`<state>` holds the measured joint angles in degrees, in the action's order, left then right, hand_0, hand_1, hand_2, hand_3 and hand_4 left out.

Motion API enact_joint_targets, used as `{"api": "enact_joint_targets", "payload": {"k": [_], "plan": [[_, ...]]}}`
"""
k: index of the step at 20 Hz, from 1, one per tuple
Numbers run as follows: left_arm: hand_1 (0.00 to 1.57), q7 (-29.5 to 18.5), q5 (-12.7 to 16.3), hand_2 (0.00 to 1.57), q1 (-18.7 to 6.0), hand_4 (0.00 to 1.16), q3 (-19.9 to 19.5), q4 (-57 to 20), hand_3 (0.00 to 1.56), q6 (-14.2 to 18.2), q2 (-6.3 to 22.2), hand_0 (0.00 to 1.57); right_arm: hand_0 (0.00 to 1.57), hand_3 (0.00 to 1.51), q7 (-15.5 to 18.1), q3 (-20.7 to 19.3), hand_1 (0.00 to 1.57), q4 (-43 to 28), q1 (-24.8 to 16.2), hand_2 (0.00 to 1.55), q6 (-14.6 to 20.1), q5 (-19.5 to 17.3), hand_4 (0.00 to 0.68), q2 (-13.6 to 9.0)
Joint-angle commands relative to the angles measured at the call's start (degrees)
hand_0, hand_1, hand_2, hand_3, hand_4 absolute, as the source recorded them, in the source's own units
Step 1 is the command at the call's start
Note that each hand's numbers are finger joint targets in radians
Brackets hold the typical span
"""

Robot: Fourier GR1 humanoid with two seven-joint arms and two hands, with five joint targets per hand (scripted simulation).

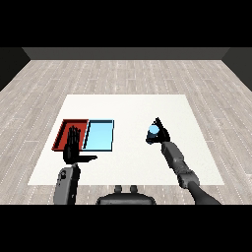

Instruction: Pick the blue can and put it in the blue box

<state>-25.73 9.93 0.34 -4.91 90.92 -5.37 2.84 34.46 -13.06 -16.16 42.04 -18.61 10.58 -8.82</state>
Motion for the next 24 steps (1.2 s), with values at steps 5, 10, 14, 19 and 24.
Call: {"api": "enact_joint_targets", "payload": {"k": [5, 10, 14, 19, 24], "plan": [[0.00, -4.91, -2.66, 0.00, -0.92, 0.00, 1.01, -5.52, 0.00, 1.61, -2.27, 0.00, 0.00, 0.00, -1.17, -1.08, 0.00, -0.26, 1.58, 0.38, 3.55, 0.43, 0.000, -0.44], [0.00, 1.03, -1.97, 0.00, -1.14, 0.00, 1.55, 0.61, 0.00, 1.94, -0.96, 0.00, 1.56, 1.44, -3.18, 1.97, 1.56, 1.34, 3.34, 1.48, 11.94, -3.85, 0.659, 1.49], [0.00, 6.25, -0.30, 0.00, -0.13, 0.00, 2.28, 5.85, 0.00, 2.33, -1.25, 0.00, 1.56, 1.44, -3.25, 2.18, 1.56, 0.43, 1.20, 1.49, 11.14, -4.25, 0.678, 0.22], [0.00, 3.46, 0.63, 0.00, -0.83, 0.00, 0.89, 1.92, 0.00, 0.18, -0.31, 0.00, 1.54, 1.42, -5.30, 3.35, 1.54, -7.48, -0.98, 1.47, 12.85, -4.14, 0.662, 1.24], [0.00, 1.53, -4.57, 0.00, 1.92, 0.00, 4.78, 1.98, 0.00, 1.69, -1.68, 0.00, 1.49, 1.41, -4.63, 3.34, 1.49, -10.82, 0.59, 1.45, 12.50, -3.92, 0.652, 0.96]]}}
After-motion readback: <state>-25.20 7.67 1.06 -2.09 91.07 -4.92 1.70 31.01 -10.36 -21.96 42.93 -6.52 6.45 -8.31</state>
